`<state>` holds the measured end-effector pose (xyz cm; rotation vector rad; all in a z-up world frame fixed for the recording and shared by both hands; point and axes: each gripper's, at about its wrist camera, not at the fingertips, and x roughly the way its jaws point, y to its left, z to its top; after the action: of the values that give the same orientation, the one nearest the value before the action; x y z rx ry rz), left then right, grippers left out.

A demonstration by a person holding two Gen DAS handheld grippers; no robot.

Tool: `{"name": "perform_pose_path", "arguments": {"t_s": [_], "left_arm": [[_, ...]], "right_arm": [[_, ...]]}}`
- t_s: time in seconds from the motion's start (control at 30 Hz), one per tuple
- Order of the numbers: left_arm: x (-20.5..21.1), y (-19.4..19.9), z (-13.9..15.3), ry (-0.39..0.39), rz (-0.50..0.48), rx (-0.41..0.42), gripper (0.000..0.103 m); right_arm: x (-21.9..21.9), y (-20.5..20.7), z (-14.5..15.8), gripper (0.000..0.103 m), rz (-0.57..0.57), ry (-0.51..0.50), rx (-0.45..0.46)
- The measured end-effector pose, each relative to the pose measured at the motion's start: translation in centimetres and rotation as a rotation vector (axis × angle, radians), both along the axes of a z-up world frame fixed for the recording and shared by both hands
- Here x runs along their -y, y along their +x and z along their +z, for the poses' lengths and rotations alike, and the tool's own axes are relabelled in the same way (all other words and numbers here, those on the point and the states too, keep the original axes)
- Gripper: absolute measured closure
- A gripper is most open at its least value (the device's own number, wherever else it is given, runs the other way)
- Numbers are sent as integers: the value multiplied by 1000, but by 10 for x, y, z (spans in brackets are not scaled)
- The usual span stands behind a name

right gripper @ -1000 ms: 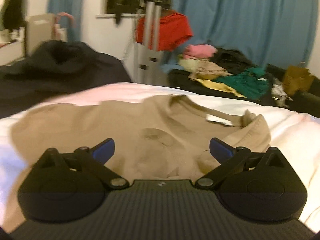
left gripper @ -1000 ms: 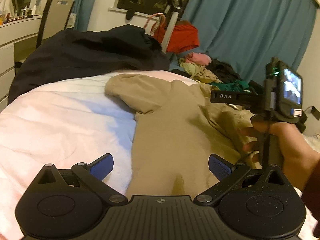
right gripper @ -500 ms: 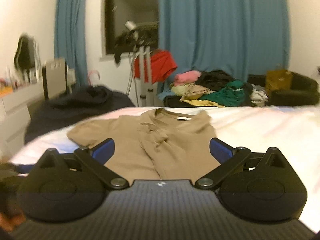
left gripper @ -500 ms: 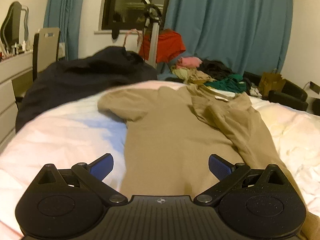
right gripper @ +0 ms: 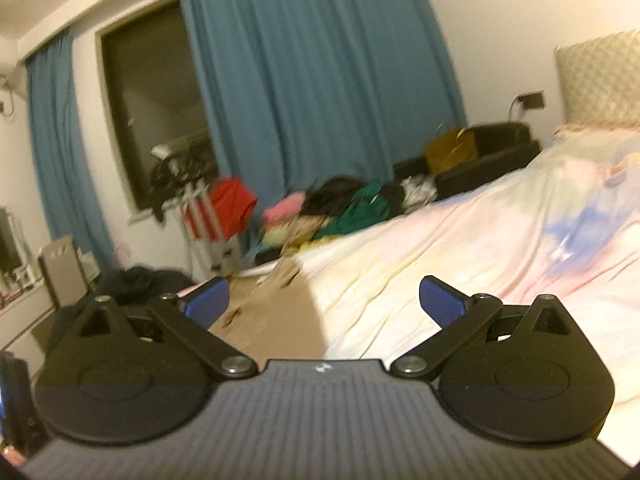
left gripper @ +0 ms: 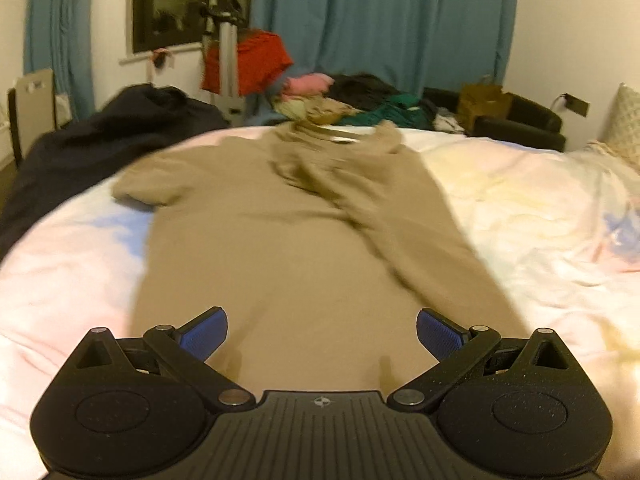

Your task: Fold clothes

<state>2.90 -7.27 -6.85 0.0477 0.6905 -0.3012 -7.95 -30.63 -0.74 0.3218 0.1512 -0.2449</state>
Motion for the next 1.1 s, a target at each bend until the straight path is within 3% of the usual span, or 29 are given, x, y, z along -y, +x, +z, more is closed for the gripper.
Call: {"name": "perform_pose_path", "arguments": {"t_s": [0.27, 0.37, 0.47, 0.63, 0.73, 0.8, 0.83, 1.0, 1.1], "left_arm": [[91, -23, 3, -89, -152, -186, 8], [121, -31, -5, -65, -216, -253, 12], [143, -35, -20, -44, -262, -324, 25], [158, -39, -47, 25, -318, -361, 36], [157, -35, -63, 54, -330, -370, 62], [146, -32, -65, -2, -329, -379, 87], [140, -31, -65, -36, -329, -382, 91], [92, -18, -58, -245, -287, -455, 94], [60, -10, -57, -297, -236, -487, 94]], "right_arm": [[49, -17, -14, 0, -108, 15, 38], [62, -26, -16, 0, -108, 28, 64], [70, -31, -16, 0, -64, 59, 107], [71, -30, -20, 0, -49, 45, 116], [73, -26, -23, 0, -42, 79, 95], [73, -25, -25, 0, -33, 96, 86], [72, -24, -25, 0, -31, 100, 82], [67, -20, -27, 0, -9, 106, 56], [61, -19, -27, 0, 8, 106, 47]]}}
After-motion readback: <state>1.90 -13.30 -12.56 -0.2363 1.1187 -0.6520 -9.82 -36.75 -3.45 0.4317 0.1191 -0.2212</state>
